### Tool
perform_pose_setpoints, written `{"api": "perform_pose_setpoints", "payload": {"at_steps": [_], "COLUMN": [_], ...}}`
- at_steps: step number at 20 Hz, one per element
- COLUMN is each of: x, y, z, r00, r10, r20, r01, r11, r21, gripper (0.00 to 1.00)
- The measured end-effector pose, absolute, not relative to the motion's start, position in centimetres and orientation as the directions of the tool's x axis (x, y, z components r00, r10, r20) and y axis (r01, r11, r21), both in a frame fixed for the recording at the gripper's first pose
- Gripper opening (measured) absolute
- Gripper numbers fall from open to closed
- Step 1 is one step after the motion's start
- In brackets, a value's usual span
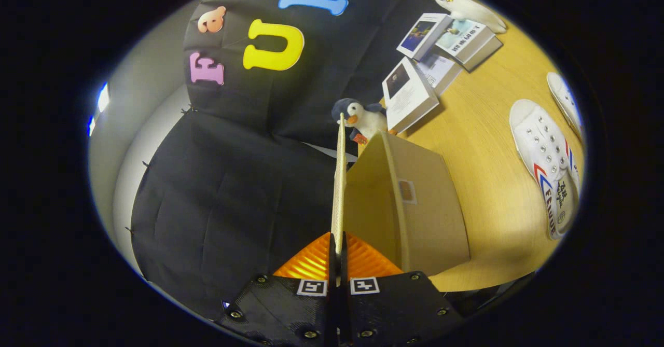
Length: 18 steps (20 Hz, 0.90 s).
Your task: Open the storage box then place both shoes into the box .Put the left shoe in first, then the right shoe, with the right side of both shoes facing outward in a uniform manner.
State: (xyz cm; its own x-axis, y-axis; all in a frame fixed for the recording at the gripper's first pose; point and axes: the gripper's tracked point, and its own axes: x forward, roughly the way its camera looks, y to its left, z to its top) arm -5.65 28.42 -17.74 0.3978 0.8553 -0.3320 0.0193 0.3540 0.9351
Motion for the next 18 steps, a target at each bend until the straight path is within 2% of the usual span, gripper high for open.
{"api": "perform_pose_setpoints", "payload": {"at_steps": [9,18], "x": [-5.9,-8.0], "y": [35.6,43.6], "z": [-9.9,-7.8], "r00": [0.412,0.388], "r10": [0.868,0.884], "r20": [-0.279,-0.261], "r01": [-0.185,-0.304], "r11": [0.38,0.39], "r21": [0.907,0.869], "gripper": [0.04,0.04]}}
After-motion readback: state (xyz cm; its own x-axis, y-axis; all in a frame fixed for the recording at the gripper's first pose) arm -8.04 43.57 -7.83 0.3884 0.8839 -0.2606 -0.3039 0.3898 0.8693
